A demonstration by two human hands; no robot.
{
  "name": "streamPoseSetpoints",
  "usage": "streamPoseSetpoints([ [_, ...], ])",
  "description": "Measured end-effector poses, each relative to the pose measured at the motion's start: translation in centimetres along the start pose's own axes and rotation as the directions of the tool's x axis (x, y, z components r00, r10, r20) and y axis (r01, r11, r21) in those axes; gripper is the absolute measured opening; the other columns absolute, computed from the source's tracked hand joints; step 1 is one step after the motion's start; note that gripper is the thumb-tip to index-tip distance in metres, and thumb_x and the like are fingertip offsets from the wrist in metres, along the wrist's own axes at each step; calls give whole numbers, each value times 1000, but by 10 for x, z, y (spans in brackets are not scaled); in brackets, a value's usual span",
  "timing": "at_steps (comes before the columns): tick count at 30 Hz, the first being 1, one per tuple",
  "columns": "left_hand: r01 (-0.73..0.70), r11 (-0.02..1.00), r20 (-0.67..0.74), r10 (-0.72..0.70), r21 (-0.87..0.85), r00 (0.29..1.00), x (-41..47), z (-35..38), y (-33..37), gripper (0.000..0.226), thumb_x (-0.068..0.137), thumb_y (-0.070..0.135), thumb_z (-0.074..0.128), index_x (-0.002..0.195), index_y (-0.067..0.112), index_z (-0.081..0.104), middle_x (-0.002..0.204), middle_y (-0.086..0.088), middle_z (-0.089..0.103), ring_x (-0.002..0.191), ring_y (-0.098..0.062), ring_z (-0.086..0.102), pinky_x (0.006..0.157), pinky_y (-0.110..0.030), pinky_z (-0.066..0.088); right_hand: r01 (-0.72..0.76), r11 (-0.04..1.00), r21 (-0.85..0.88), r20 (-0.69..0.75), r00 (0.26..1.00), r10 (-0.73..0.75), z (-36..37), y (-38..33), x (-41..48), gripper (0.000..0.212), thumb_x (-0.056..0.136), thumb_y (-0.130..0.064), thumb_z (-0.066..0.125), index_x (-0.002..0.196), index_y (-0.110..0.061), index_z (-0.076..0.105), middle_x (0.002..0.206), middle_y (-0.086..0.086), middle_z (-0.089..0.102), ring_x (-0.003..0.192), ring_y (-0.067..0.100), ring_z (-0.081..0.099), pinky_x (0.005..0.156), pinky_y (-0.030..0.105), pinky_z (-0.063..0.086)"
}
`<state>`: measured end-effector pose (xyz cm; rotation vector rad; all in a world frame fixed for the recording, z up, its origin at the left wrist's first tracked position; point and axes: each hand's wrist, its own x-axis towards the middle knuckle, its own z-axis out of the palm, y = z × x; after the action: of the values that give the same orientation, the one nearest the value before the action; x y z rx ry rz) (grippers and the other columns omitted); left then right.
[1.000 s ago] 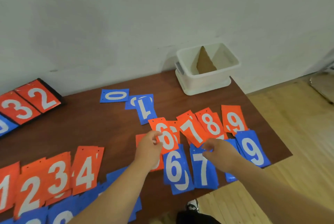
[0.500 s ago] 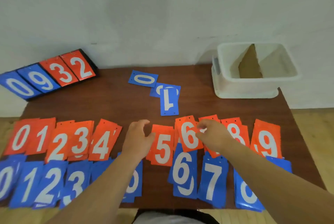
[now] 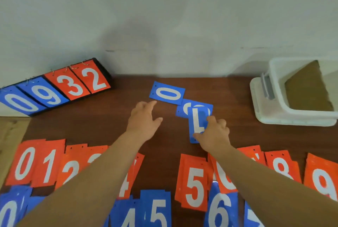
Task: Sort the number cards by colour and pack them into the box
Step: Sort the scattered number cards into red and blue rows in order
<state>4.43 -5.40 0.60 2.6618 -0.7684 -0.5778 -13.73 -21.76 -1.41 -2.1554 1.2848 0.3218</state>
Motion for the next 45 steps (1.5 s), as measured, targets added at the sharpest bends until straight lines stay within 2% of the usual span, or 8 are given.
streamPoseSetpoints([
  [10, 230, 971, 0, -230, -59, 973, 128, 26, 17, 76, 82, 47, 76, 146, 31, 40, 134, -10, 41, 124, -36, 43, 99, -45, 48, -211, 965, 158, -26, 976, 218, 24, -5, 27, 78, 72, -26, 87, 136, -31, 43, 135, 4, 31, 112, 31, 54, 96, 43, 53],
  [19, 98, 937, -129, -149, -336, 980, 112, 40, 5, 37, 88, 20, 71, 123, 27, 58, 119, 0, 62, 109, -26, 61, 90, -37, 51, -158, 964, 212, 25, 987, 157, 23, -2, 26, 70, 75, -21, 86, 129, -27, 41, 121, 4, 56, 106, 23, 63, 78, 38, 60],
  [28, 80, 853, -84, -144, -516, 986, -3, -13, -27, 59, 91, 9, 69, 142, 32, 51, 144, 10, 52, 133, -11, 47, 99, -21, 34, 71, 931, 358, -41, 997, -60, -19, 12, -12, 62, 90, -13, 67, 140, -42, 44, 116, -9, 61, 92, 4, 59, 61, 13, 43],
  [32, 82, 843, -36, -119, -532, 992, -79, -29, -26, 63, 95, 8, 61, 144, 44, 42, 133, 20, 51, 85, 11, 56, 73, -14, 45, 167, 883, 439, -127, 984, -123, -46, 21, -40, 39, 87, -13, 70, 118, -35, 58, 100, -14, 67, 90, 4, 65, 64, 14, 45],
  [34, 91, 821, -44, -140, -564, 989, -113, -32, -23, 64, 96, 4, 58, 144, 42, 36, 123, 13, 59, 69, 9, 59, 59, -11, 45, 230, 870, 436, -164, 971, -174, -62, 25, -58, 31, 87, -12, 70, 109, -31, 60, 97, -14, 67, 87, 3, 64, 62, 10, 43],
  [38, 50, 815, -141, -161, -578, 977, -181, -43, -10, 55, 98, 6, 57, 138, 38, 35, 112, 16, 58, 75, 4, 63, 56, -13, 46, 372, 850, 372, -251, 922, -294, -91, 35, -97, 26, 85, -10, 69, 102, -29, 65, 94, -15, 68, 81, -8, 60, 60, 3, 41],
  [42, -8, 833, -225, -140, -553, 964, -242, -41, -6, 45, 99, 20, 61, 136, 40, 46, 121, 12, 59, 93, -11, 61, 74, -30, 48, 500, 809, 310, -304, 858, -414, -108, 50, -136, 24, 86, -11, 67, 101, -30, 69, 96, -15, 67, 80, -1, 60, 63, 4, 38],
  [45, -13, 798, -264, -184, -603, 947, -281, -33, -4, 49, 95, 19, 67, 135, 42, 50, 121, 16, 59, 96, -11, 63, 74, -26, 49, 540, 789, 291, -265, 838, -476, -105, 66, -164, 29, 92, -10, 61, 106, -35, 68, 89, -14, 65, 61, 1, 58, 51, 9, 40],
])
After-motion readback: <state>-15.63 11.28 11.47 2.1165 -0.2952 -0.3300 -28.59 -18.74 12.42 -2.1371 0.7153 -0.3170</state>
